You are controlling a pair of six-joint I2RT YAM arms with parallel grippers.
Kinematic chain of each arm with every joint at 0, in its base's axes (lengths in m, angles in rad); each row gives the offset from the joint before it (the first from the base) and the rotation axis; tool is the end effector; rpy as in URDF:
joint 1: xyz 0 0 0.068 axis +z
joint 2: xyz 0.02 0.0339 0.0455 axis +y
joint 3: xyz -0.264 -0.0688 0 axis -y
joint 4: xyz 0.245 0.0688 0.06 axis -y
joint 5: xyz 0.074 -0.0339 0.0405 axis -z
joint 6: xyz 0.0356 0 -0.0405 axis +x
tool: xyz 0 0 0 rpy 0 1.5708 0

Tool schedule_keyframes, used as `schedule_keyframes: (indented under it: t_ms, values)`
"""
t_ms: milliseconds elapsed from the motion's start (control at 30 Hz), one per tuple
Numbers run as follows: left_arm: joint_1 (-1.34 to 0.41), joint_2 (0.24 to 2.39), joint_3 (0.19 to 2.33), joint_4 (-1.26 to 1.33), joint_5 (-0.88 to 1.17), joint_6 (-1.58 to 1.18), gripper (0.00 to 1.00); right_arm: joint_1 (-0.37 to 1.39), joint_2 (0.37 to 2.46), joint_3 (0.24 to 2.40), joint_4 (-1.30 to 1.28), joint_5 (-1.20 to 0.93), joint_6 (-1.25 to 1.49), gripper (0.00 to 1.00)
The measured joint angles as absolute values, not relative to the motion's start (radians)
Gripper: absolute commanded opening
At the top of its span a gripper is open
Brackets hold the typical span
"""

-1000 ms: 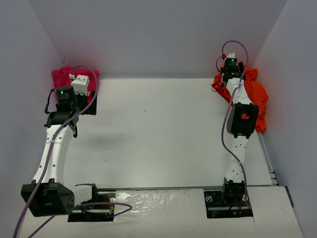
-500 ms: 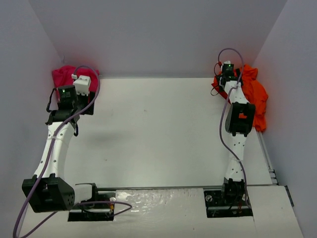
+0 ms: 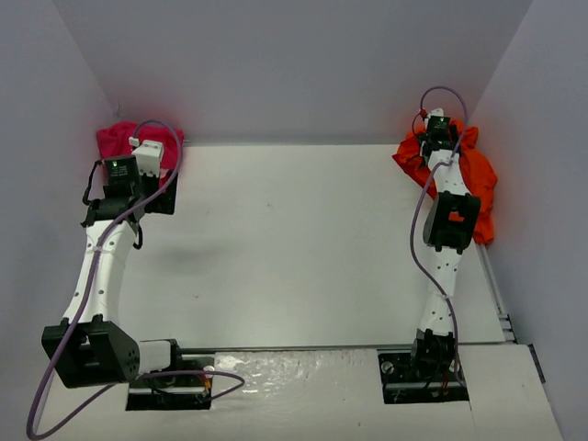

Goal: Fold and stack the t-shirts
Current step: Grab crumpled tshirt from the corner of the board with the right arm

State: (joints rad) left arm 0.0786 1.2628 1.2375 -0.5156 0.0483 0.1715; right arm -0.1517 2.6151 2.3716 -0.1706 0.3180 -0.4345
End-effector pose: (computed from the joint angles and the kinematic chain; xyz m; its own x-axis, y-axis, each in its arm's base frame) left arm 0.2796 0.0203 0.3624 -0.5121 0.1307 -0.8489 0.0510 0.9912 0.1218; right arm 0.5906 -0.1016 0.2019 -0.5403 -0.3219 -0.7775 0.2194 0.8381 -0.4995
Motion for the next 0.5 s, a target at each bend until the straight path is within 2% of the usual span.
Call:
schedule_keyframes:
  t_ms: [33,200,233,267,333,500]
  values:
    - [0.079,1.273,1.251,-0.519,0.049,0.171,0.97,-0.153,2.625,2.376,-0.168,0.314,-0.438,0.00]
    - [0.079,1.303,1.283,-0.530,0.048,0.171,0.96,-0.149,2.664,2.364,-0.147,0.303,-0.421,0.00]
    - [0.079,1.305,1.284,-0.531,0.048,0.171,0.89,-0.149,2.663,2.350,-0.143,0.299,-0.417,0.00]
    - [0.079,1.305,1.284,-0.532,0.049,0.171,0.76,-0.147,2.658,2.335,-0.137,0.297,-0.414,0.00]
    - [0.079,1.305,1.284,-0.531,0.051,0.169,0.64,-0.140,2.633,2.295,-0.130,0.294,-0.409,0.00]
    - [0.079,1.287,1.282,-0.527,0.052,0.167,0.46,-0.104,2.429,2.100,-0.141,0.240,-0.381,0.00]
